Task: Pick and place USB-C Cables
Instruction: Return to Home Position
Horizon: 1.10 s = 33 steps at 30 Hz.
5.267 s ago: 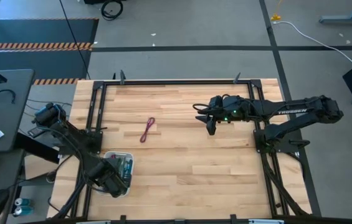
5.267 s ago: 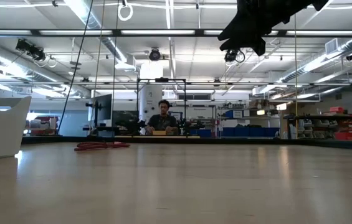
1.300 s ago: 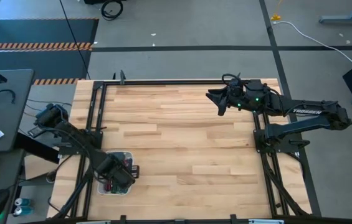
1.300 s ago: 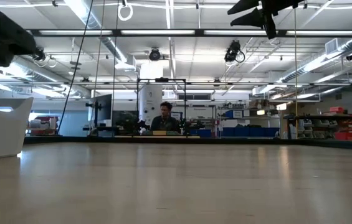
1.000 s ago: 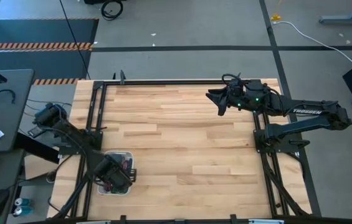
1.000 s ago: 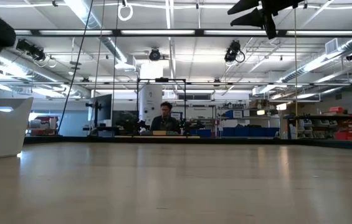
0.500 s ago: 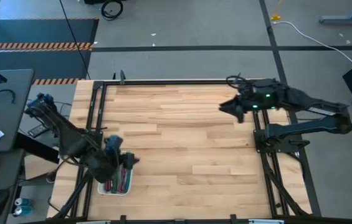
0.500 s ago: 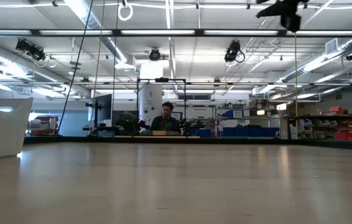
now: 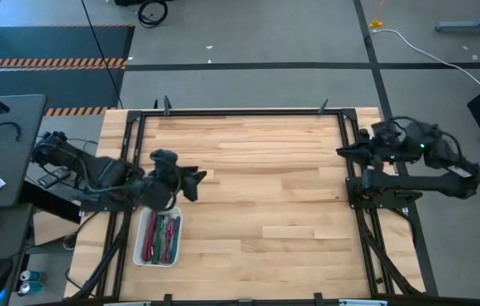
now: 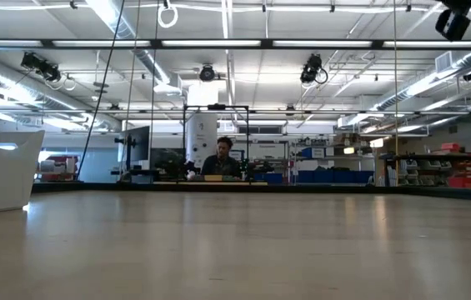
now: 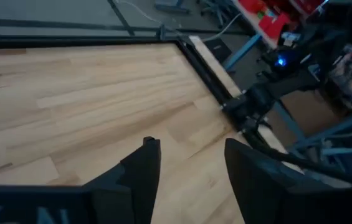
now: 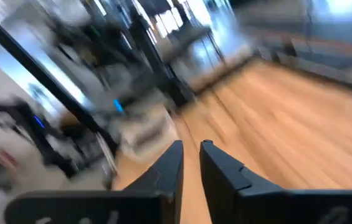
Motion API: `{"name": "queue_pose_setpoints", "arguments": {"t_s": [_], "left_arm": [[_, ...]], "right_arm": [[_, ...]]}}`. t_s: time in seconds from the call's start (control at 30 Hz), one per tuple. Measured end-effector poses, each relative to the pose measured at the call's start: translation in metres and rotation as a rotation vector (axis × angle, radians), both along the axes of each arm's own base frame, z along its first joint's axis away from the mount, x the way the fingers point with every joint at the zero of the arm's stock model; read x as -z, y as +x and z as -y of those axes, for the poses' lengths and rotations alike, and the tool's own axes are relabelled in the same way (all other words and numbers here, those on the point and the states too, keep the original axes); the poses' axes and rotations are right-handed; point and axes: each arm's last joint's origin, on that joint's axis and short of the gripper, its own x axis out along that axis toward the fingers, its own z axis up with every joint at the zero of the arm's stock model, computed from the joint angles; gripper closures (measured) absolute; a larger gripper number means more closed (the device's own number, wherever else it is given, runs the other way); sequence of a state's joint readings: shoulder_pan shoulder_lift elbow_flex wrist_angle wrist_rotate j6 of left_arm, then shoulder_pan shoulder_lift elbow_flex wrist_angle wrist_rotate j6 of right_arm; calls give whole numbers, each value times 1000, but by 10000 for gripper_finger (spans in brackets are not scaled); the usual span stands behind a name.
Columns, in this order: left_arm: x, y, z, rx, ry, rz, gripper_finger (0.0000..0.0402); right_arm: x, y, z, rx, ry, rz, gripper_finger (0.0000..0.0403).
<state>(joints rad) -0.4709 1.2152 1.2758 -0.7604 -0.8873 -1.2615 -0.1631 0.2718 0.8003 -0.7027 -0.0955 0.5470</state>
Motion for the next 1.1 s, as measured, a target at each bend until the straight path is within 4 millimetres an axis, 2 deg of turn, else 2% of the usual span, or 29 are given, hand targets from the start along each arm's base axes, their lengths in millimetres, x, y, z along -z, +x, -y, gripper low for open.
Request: {"name": "queue_pose_setpoints", "arguments": {"t_s": [0.1, 0.27, 0.43, 0.53, 0.63, 0.77, 0.83, 0.9, 1.1], "left_arm": [[1, 6, -8, 9, -23, -16, 228], [-1, 11, -16, -11, -45, -1, 240], [-2, 13, -18, -21, -58, 21, 249], [-2, 13, -18, -22, -61, 24, 253], [-2, 13, -19, -27, -61, 23, 257], [-3, 13, -19, -27, -62, 28, 256], [-2, 13, -20, -29, -53, 24, 255], [-3, 13, -20, -34, -58, 30, 256], [-3, 13, -20, -51, -73, 48, 255]], "right_arm": [[18, 1, 0, -2, -1, 176, 359], [48, 4, -1, -45, -27, 369, 386], [63, 15, 1, -36, -85, 352, 397], [81, 24, 4, -9, -116, 315, 399], [92, 32, 5, -14, -155, 382, 400], [116, 44, 6, -29, -175, 445, 400], [123, 46, 7, -27, -148, 522, 401], [134, 49, 7, -35, -105, 524, 401], [141, 51, 6, -41, -188, 447, 402]]}}
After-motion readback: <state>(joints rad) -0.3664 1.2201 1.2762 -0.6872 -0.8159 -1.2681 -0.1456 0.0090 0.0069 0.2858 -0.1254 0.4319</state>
